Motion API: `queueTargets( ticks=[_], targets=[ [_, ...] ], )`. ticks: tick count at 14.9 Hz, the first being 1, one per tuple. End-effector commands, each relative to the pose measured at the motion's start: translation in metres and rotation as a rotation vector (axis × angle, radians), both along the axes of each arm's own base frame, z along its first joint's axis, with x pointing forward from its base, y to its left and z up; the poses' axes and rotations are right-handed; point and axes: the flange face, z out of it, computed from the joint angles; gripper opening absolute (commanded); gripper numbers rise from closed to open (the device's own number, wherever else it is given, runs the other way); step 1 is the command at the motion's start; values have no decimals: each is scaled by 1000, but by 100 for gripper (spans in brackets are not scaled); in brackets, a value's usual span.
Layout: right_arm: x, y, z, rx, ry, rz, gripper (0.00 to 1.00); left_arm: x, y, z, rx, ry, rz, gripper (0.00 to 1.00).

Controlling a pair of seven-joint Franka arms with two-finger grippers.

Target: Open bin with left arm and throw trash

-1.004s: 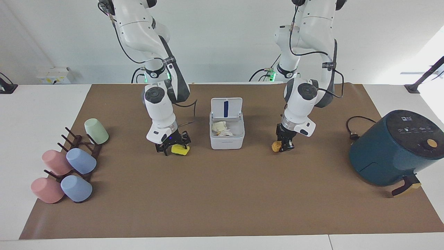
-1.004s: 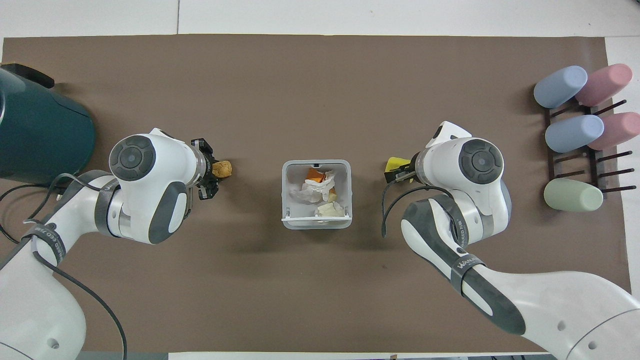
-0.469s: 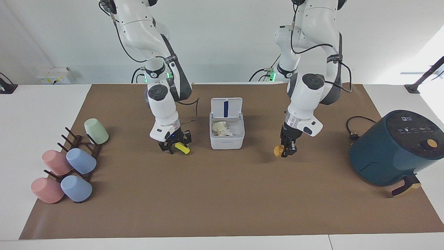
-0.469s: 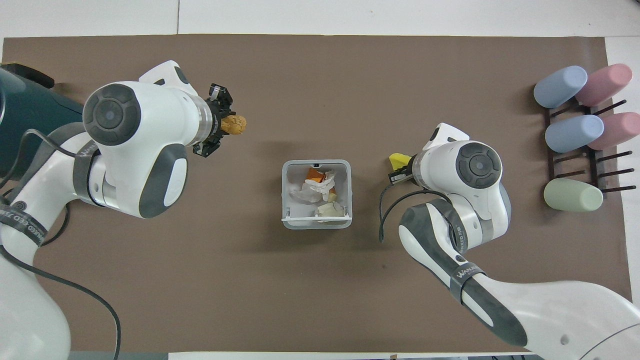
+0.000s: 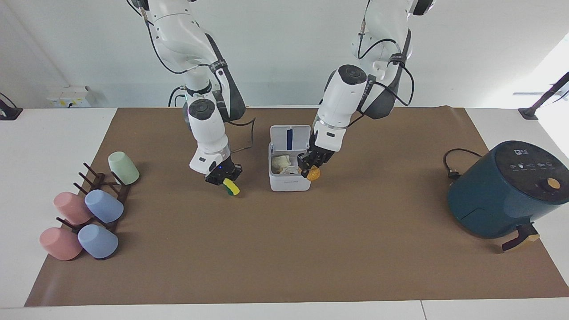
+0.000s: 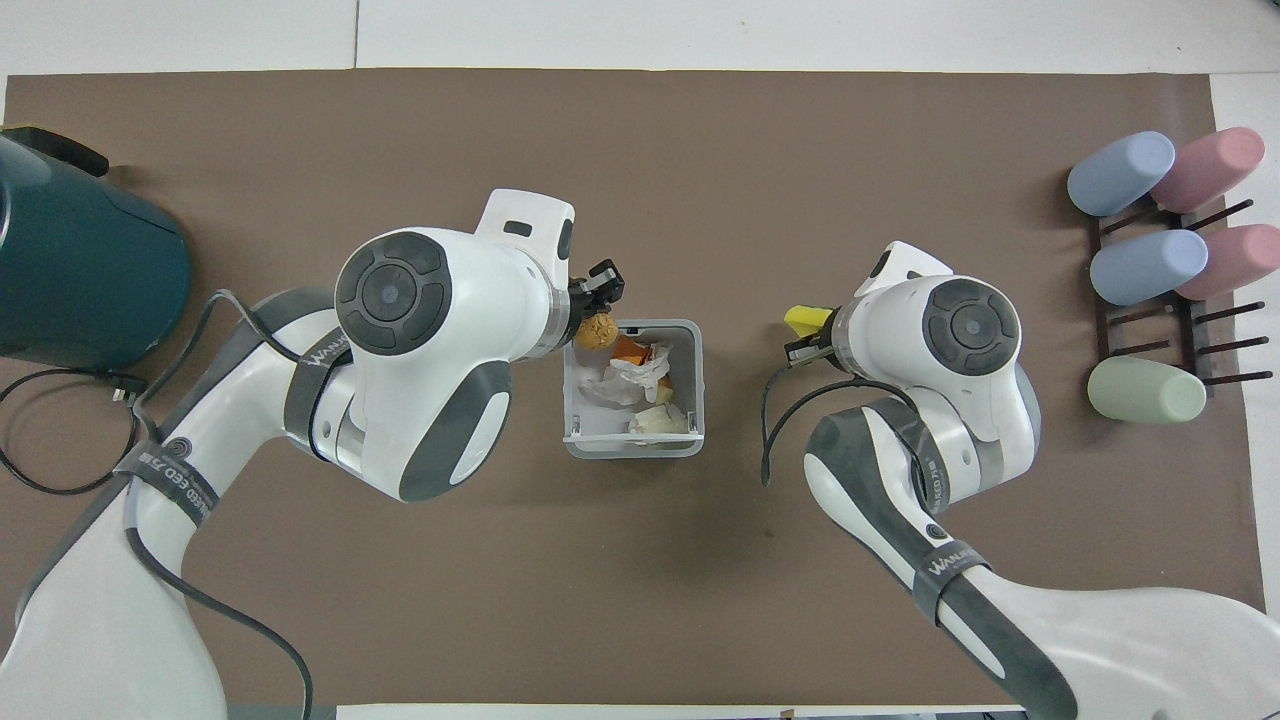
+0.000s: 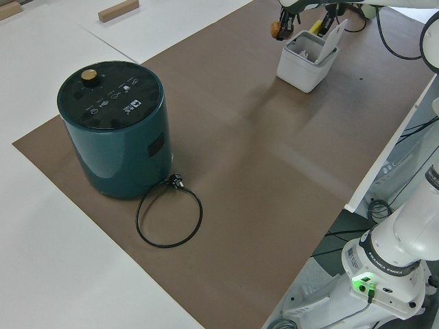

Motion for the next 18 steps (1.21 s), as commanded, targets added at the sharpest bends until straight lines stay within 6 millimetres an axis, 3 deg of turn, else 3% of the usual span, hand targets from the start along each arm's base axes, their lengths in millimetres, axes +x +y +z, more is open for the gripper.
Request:
queueTargets(
  ticks=[1, 3, 6, 10, 11, 12, 16, 18],
  targets=[
    [8, -14, 34, -17, -2, -37, 0, -17, 1, -1, 32, 32, -157, 0],
    [12, -14, 56, -21, 8, -47, 0, -33, -13, -5, 42, 34, -218, 0],
    [18, -11, 94, -30, 56, -112, 0, -41, -24, -10, 46, 36, -256, 0],
    [17, 7, 132, -47, 125, -233, 0, -50, -27, -23, 60, 45, -304, 1],
    [13, 18, 133, -22, 147, -255, 0, -49, -26, -23, 59, 44, -300, 56],
    [11, 23, 135, 42, 174, -282, 0, -50, -27, -23, 59, 46, -295, 100],
    [13, 28, 136, 110, 177, -309, 0, -44, -25, -18, 52, 41, -276, 100],
    [15, 38, 139, 135, 144, -363, 0, -35, -19, -6, 46, 30, -260, 100]
  ],
)
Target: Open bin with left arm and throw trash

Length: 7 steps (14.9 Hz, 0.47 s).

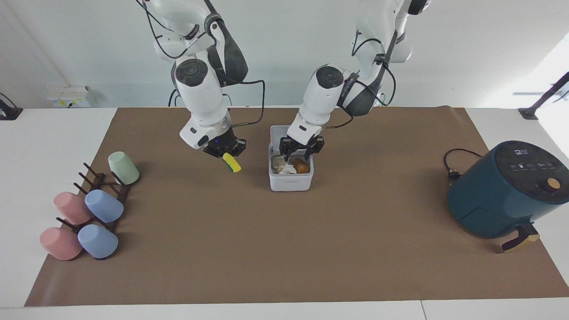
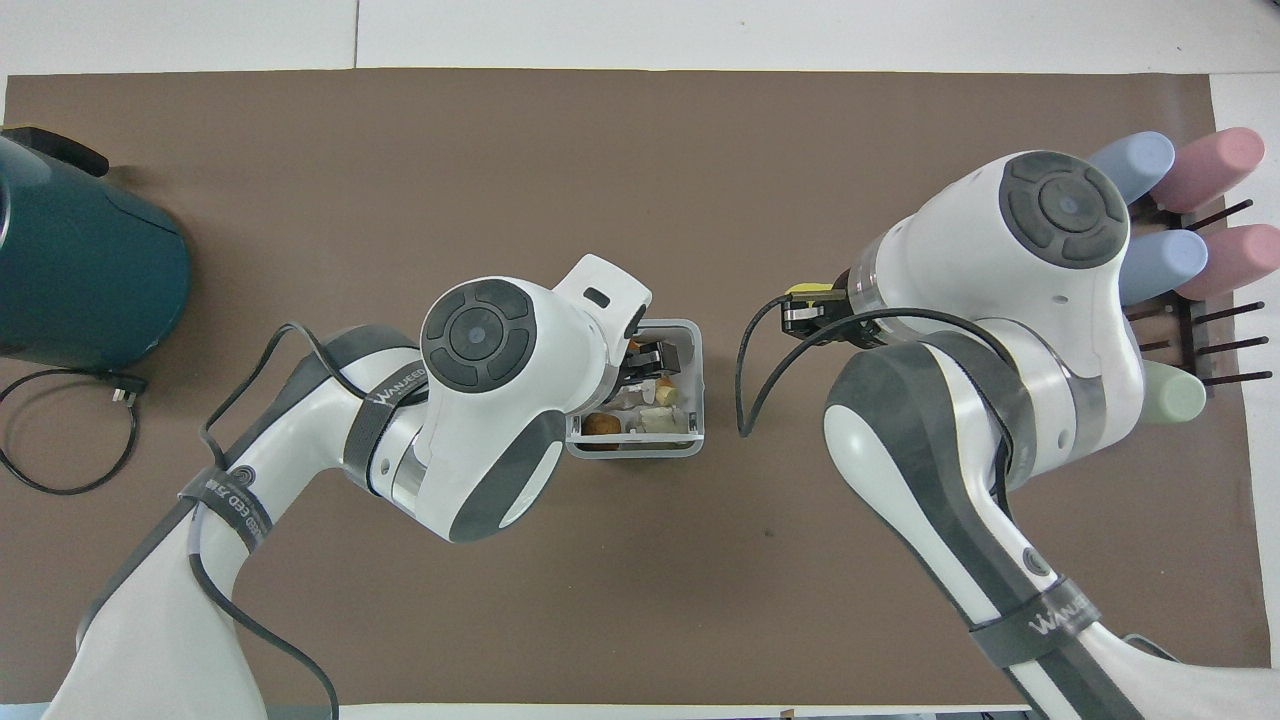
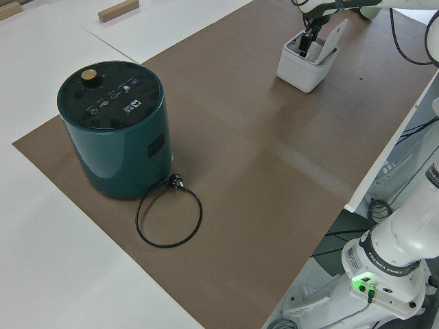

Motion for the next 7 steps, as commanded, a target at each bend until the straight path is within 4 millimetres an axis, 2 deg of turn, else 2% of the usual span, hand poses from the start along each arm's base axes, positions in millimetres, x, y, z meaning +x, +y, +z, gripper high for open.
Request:
queueTargets(
  ticks=[1, 3, 5, 7],
  targets=[
    [-1, 28, 3, 41, -30, -94, 0, 19, 24, 27, -24, -5, 52, 100],
    [-12, 63, 5, 64, -54, -157, 0, 48, 53, 61, -31, -6, 97, 100],
    [-21, 93, 4, 89, -68, -209, 0, 79, 102, 93, -33, -29, 166, 100],
    [-30, 121, 0, 141, -71, -251, 0, 93, 155, 116, -26, -73, 186, 100]
  ],
)
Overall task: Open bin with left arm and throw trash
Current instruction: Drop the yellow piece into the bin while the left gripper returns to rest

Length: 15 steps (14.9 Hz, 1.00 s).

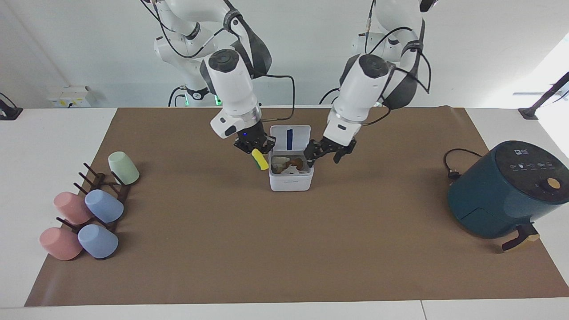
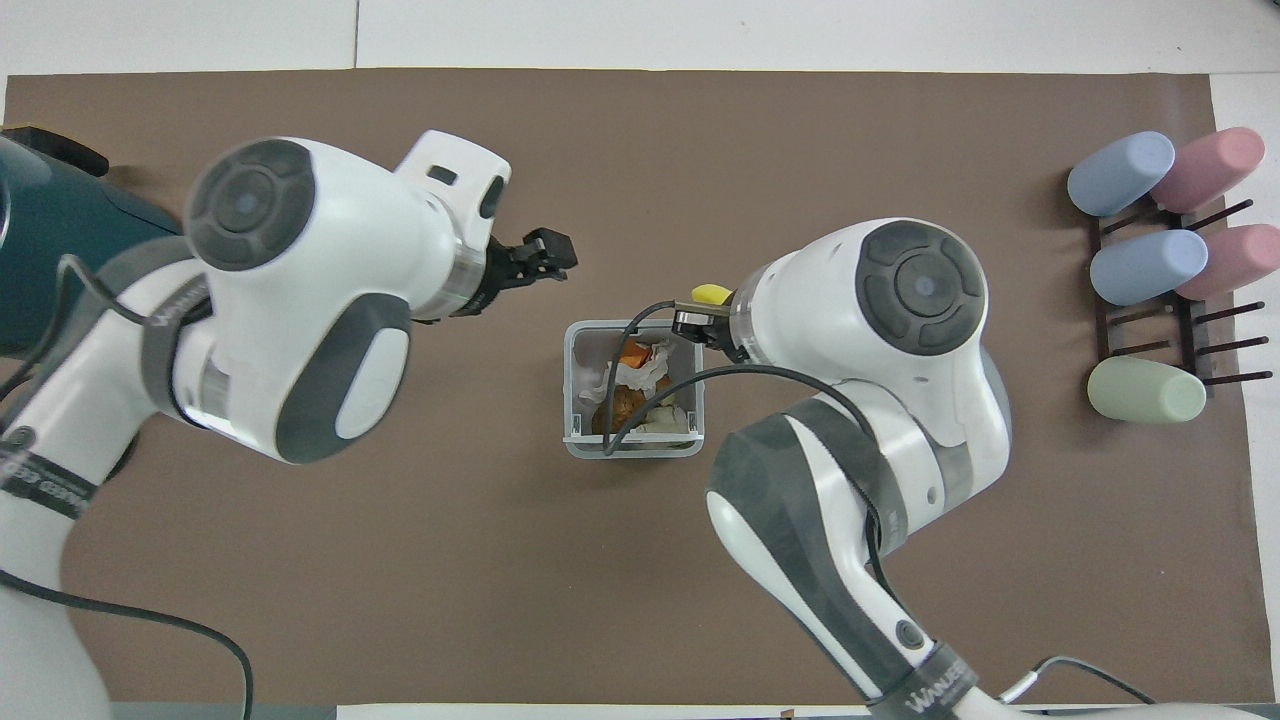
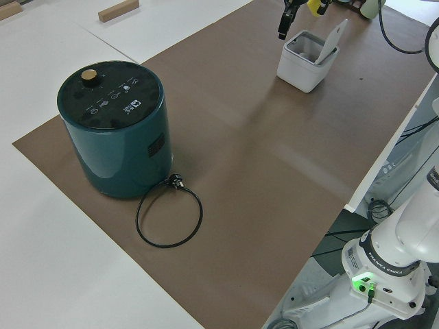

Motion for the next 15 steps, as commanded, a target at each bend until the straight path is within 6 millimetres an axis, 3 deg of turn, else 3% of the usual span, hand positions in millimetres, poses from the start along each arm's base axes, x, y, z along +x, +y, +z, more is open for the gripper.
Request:
queueTargets(
  ticks=[1, 5, 7, 8, 9, 10, 11, 13, 15],
  targets=[
    [-5, 20, -9, 75, 11, -67, 0, 12, 71, 32, 19, -8, -4, 100],
    [-30, 53, -10, 134, 53, -47, 0, 17, 180, 50, 92, 10, -166, 100],
    [-44, 59, -15, 121, 76, -29, 0, 13, 215, 58, 174, 32, -264, 100],
    [-50, 62, -17, 115, 82, -20, 0, 12, 221, 66, 197, 40, -286, 100],
    [-51, 62, -16, 112, 89, -19, 22, 10, 226, 79, 215, 48, -287, 100],
    [-52, 62, -15, 107, 97, -15, 79, 8, 234, 88, 233, 62, -281, 100],
    [-50, 62, -14, 106, 93, -14, 100, 4, 236, 94, 241, 82, -282, 100],
    [-41, 57, -9, 106, 76, -12, 100, -15, 231, 112, 256, 81, -286, 100],
    [-36, 54, -7, 109, 67, -19, 100, -26, 229, 112, 266, 91, -288, 100]
  ],
)
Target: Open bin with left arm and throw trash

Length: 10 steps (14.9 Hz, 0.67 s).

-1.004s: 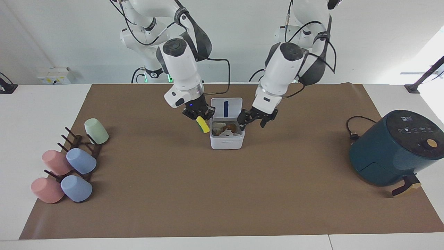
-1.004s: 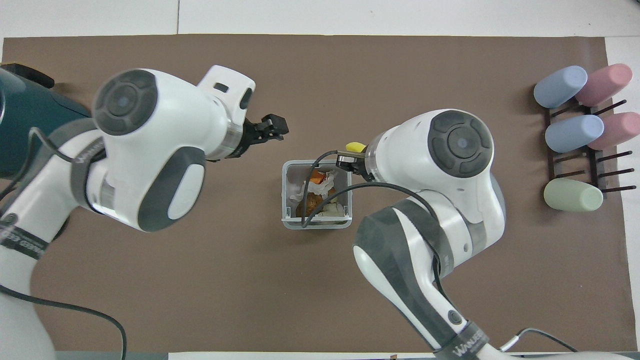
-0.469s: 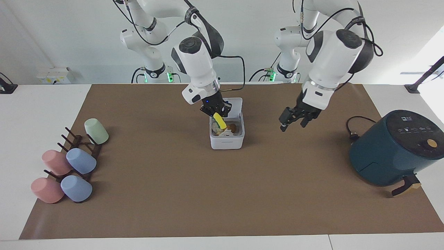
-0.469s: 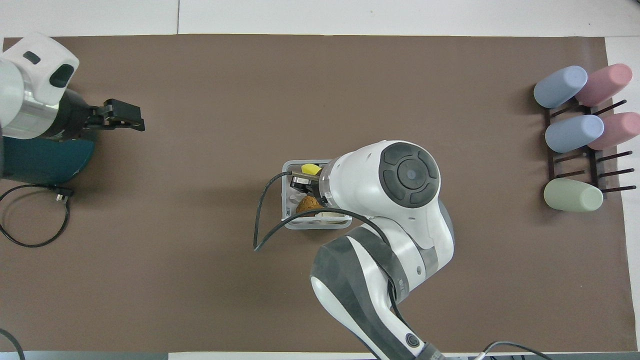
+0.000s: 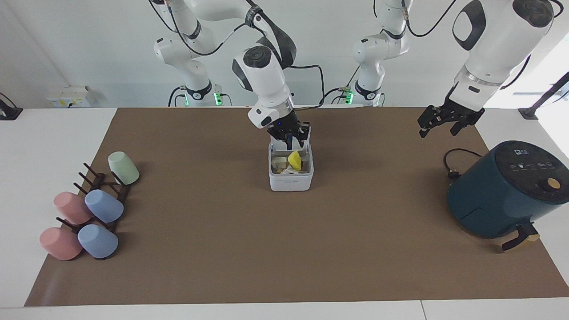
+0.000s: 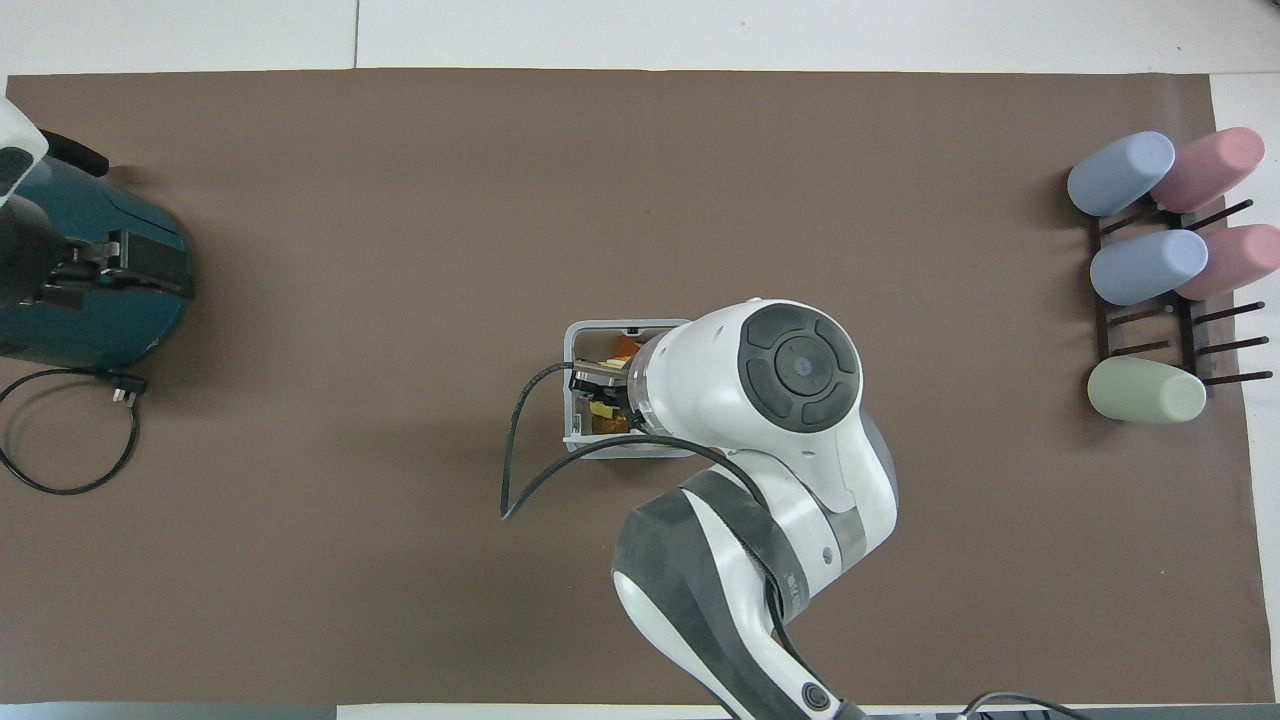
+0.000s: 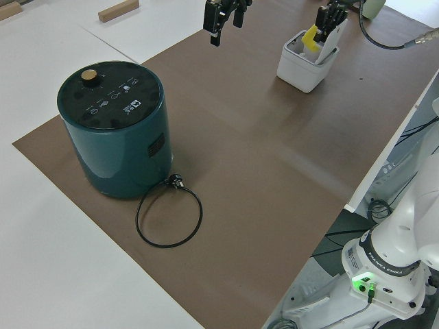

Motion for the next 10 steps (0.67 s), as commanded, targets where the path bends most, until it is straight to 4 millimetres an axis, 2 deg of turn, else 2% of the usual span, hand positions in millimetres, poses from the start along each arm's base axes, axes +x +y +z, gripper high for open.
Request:
queueTargets(
  ticks=[1, 3, 4, 7, 8, 10],
  targets=[
    [4, -8, 8, 2, -7, -3, 100, -20, -2, 2, 43, 14, -19, 100],
    [10, -16, 14, -18, -37, -4, 100, -22, 4, -1, 44, 4, -7, 100],
    [20, -27, 18, -37, -61, -9, 100, -21, -2, -1, 40, -9, -18, 100],
    [45, -64, 19, -134, -154, 47, 100, -19, 4, 6, 28, -13, -12, 100],
    [58, -89, 24, -149, -176, 56, 100, -20, 2, 9, 30, -7, -17, 100],
    [71, -132, 37, -171, -197, 84, 100, -23, -1, 13, 28, 4, -23, 100]
  ],
)
